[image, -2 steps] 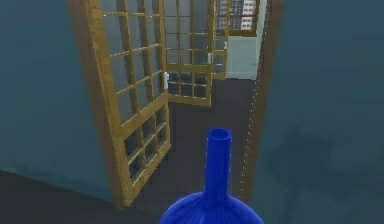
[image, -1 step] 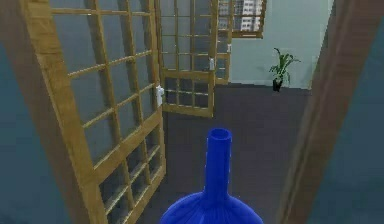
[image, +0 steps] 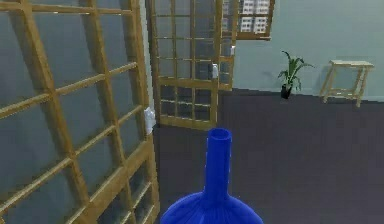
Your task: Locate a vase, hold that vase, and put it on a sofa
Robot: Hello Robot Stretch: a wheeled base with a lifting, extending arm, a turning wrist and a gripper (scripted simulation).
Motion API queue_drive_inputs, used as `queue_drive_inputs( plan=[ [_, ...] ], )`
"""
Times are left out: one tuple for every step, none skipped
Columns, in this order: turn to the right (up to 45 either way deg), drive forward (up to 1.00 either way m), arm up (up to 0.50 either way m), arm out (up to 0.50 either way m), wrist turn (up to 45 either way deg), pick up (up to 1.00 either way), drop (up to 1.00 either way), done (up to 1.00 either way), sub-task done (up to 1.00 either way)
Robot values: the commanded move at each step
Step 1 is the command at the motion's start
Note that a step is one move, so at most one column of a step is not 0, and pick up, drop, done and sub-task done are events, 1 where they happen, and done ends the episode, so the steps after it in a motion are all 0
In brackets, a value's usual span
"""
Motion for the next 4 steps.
queue_drive_inputs(
  plan=[
    [12.0,0.0,0.0,0.0,0.0,0.0,0.0,0.0,0.0],
    [0.0,0.6,0.0,0.0,0.0,0.0,0.0,0.0,0.0],
    [45.0,0.0,0.0,0.0,0.0,0.0,0.0,0.0,0.0],
    [15.0,0.0,0.0,0.0,0.0,0.0,0.0,0.0,0.0]
  ],
)
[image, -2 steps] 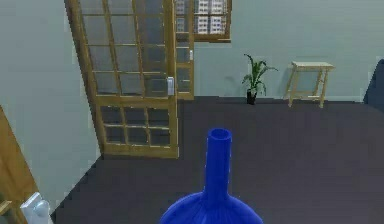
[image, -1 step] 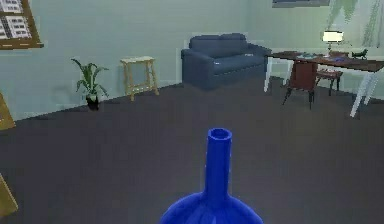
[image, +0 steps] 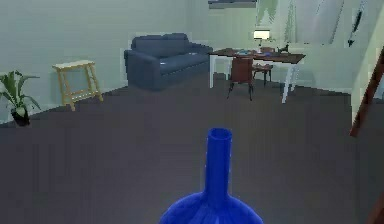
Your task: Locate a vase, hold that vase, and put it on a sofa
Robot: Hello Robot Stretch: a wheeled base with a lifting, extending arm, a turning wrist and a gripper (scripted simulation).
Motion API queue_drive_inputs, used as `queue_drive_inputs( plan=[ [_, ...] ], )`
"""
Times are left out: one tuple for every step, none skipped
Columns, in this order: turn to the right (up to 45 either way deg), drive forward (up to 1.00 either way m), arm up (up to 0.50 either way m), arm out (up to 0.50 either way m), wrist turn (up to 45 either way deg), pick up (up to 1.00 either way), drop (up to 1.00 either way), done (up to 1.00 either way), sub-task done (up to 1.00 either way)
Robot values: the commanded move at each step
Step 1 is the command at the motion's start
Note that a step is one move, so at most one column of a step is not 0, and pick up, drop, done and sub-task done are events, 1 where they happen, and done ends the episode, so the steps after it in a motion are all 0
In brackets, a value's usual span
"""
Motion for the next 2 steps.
queue_drive_inputs(
  plan=[
    [0.0,1.0,0.0,0.0,0.0,0.0,0.0,0.0,0.0],
    [0.0,1.0,0.0,0.0,0.0,0.0,0.0,0.0,0.0]
  ],
)
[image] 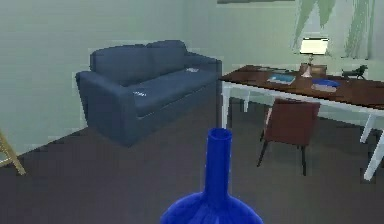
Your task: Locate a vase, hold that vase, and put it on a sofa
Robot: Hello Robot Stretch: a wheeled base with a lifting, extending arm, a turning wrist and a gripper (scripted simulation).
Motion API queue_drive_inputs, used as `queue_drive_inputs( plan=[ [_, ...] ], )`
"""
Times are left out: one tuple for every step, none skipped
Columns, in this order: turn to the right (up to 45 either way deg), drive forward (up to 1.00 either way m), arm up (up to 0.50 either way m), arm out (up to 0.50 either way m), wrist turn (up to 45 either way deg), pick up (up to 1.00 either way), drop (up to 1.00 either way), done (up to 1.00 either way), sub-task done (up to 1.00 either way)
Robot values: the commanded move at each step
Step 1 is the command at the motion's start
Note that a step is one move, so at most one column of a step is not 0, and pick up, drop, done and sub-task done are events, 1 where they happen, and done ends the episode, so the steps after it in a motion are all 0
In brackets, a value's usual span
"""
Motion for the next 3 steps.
queue_drive_inputs(
  plan=[
    [0.0,1.0,0.0,0.0,0.0,0.0,0.0,0.0,0.0],
    [0.0,1.0,0.0,0.0,0.0,0.0,0.0,0.0,0.0],
    [0.0,0.4,0.0,0.0,0.0,0.0,0.0,0.0,0.0]
  ],
)
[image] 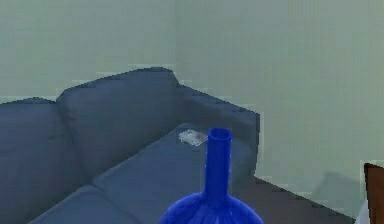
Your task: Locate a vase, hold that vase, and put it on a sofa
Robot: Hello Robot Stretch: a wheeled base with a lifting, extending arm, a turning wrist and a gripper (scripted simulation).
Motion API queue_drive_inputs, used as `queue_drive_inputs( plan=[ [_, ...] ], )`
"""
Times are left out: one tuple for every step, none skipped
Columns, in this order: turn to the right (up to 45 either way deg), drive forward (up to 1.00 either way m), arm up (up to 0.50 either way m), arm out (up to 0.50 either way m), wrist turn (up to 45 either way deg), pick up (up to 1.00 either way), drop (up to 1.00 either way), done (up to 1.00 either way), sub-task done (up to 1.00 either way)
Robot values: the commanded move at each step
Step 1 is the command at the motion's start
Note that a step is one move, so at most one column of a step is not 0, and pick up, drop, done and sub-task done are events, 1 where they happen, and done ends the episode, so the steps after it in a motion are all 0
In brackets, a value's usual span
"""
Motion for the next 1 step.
queue_drive_inputs(
  plan=[
    [-45.0,0.0,0.0,0.0,0.0,0.0,0.0,0.0,0.0]
  ],
)
